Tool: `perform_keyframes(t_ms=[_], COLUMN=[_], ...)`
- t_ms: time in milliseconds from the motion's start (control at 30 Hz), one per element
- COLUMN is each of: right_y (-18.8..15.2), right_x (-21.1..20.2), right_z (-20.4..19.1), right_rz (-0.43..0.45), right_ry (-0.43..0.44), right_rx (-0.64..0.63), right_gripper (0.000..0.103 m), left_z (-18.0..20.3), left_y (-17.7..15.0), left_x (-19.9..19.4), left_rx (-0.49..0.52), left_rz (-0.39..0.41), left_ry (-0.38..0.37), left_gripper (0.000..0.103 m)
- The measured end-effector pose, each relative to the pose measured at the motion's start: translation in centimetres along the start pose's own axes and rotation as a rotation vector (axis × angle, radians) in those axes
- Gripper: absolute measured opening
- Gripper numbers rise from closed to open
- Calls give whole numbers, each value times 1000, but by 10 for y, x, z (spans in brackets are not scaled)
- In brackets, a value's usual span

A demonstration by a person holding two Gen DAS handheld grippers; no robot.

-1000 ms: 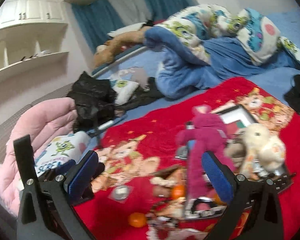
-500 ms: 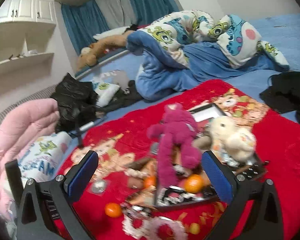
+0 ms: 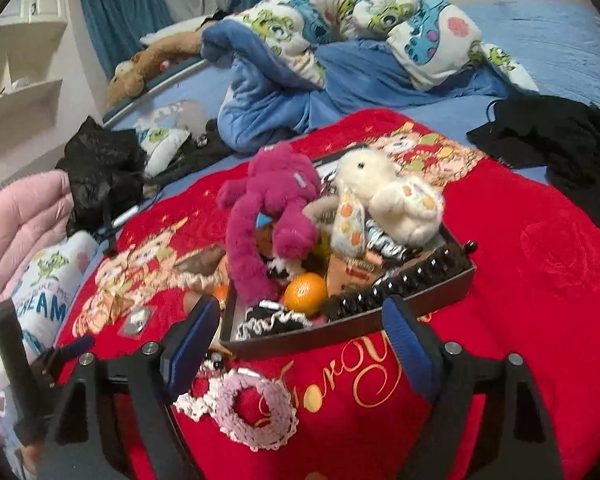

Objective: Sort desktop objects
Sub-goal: 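Withdraw both tools from the tray toward the loose items, then grasp the pink crocheted scrunchie with the right tool while the left tool grasps an orange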

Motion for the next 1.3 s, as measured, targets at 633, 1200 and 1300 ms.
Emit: perform_keyframes(t_ms=[633, 1200, 1300], right_y=[-63, -74, -72], right_x=[52, 59, 55], right_z=[-21, -28, -27], right_rz=[-351, -371, -355], right_ry=[27, -151, -144], right_rx=[-171, -307, -293], right_gripper=[71, 49, 21], left_z=[9, 5, 7], left_y=[-9, -21, -22], left_x=[35, 62, 63], left_rx=[41, 9, 9], left_rz=[-96, -209, -200], left_ry=[23, 31, 31], left_gripper=[103, 103, 103])
Point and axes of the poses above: each gripper's, at about its wrist camera, not at the fingertips, and x roughly the way its jaws point, z to its right, y to its top, the point moved 7 cm from there along x, roughly the way its jaws point, and after that the axes turned 9 degrees about -x, right-handed, at the moved point
